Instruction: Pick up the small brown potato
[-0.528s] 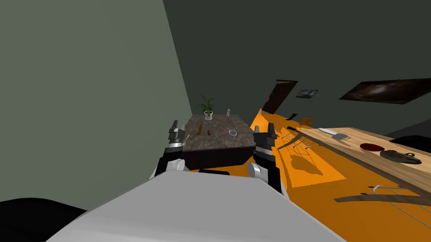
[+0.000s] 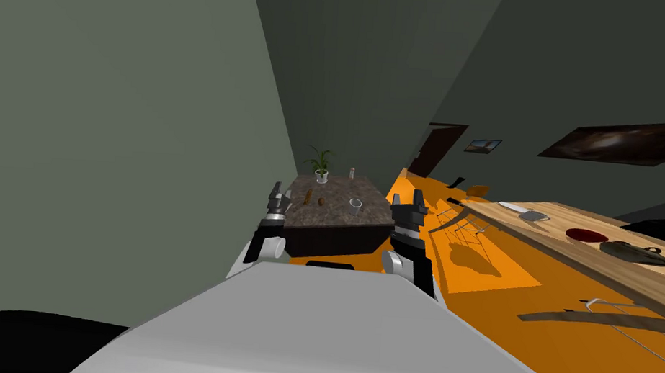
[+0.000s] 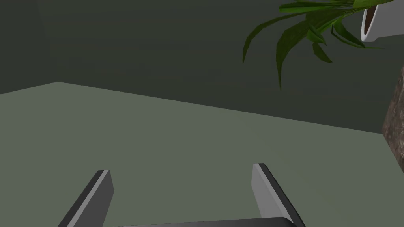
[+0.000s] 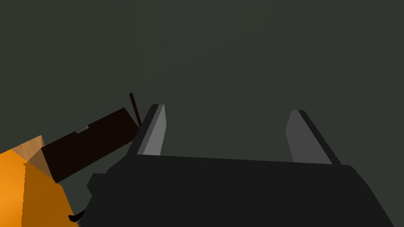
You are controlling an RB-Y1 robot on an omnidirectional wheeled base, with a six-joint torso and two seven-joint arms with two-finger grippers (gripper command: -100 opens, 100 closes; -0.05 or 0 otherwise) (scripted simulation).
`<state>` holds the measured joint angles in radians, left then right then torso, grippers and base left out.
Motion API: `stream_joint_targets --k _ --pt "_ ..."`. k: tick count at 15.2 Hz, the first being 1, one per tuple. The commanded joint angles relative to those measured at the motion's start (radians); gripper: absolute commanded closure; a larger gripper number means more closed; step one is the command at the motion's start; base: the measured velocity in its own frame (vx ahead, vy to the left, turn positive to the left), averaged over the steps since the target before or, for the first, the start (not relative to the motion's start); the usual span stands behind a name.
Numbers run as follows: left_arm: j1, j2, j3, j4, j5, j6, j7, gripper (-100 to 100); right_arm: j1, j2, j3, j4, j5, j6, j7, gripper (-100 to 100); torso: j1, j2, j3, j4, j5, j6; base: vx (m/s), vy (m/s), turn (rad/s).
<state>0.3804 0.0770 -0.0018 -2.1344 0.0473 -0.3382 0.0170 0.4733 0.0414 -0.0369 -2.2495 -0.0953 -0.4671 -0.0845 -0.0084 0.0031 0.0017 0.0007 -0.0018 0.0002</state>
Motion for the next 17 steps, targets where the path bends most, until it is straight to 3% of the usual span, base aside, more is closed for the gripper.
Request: stream_joint_targets --k 1,3,6,7,8,11,13,14,17 --pt "-0.029 0.01 0.006 0.019 -0.008 0.017 0.014 -100 0.0 0.0 0.0 0.0 0.0 0.0 0.0 0 0.0 0.0 0.0 0.0 0.0 0.0 -0.052 -0.106 0.05" --pt "-0.093 0.034 0.03 0.079 -0.023 0.057 0.051 -100 0.0 0.0 0.0 0.0 0.0 0.0 0.0 0 0.0 0.0 0.0 0.0 0.0 0.0 -0.049 -0.133 0.107" --pt "-0.152 0.044 0.043 0.112 -0.032 0.08 0.071 -100 0.0 0.0 0.0 0.0 0.0 0.0 0.0 0 -0.003 0.001 0.0 0.0 -0.001 0.0 -0.069 -0.145 0.077" --pt "-0.185 0.053 0.057 0.148 -0.04 0.104 0.093 -100 0.0 0.0 0.0 0.0 0.0 0.0 0.0 0 -0.002 0.001 0.0 0.0 -0.001 0.0 -0.065 -0.124 0.067" --pt "-0.197 0.053 0.057 0.148 -0.04 0.104 0.093 -100 0.0 0.0 0.0 0.0 0.0 0.0 0.0 0 -0.002 0.001 0.0 0.0 0.0 0.0 -0.064 -0.111 0.074" --pt "-0.267 0.068 0.088 0.219 -0.057 0.157 0.138 -100 0.0 0.0 0.0 0.0 0.0 0.0 0.0 0 0.0 0.001 0.001 0.0 0.0 0.0 -0.062 -0.117 0.081" --pt "-0.292 0.068 0.088 0.228 -0.057 0.157 0.138 -100 0.0 0.0 0.0 0.0 0.0 0.0 0.0 0 -0.001 -0.001 0.0 0.0 0.0 0.0 -0.031 -0.115 0.051" --pt "-0.325 0.074 0.104 0.271 -0.065 0.186 0.162 -100 0.0 0.0 0.0 0.0 0.0 0.0 0.0 0 0.0 -0.002 -0.001 0.0 0.0 0.0 -0.026 -0.102 0.06" --pt "-0.391 0.079 0.121 0.316 -0.073 0.215 0.186 -100 0.0 0.0 0.0 0.0 0.0 0.0 0.0 0 0.0 -0.002 -0.001 0.0 0.0 0.0 -0.038 -0.108 0.077"
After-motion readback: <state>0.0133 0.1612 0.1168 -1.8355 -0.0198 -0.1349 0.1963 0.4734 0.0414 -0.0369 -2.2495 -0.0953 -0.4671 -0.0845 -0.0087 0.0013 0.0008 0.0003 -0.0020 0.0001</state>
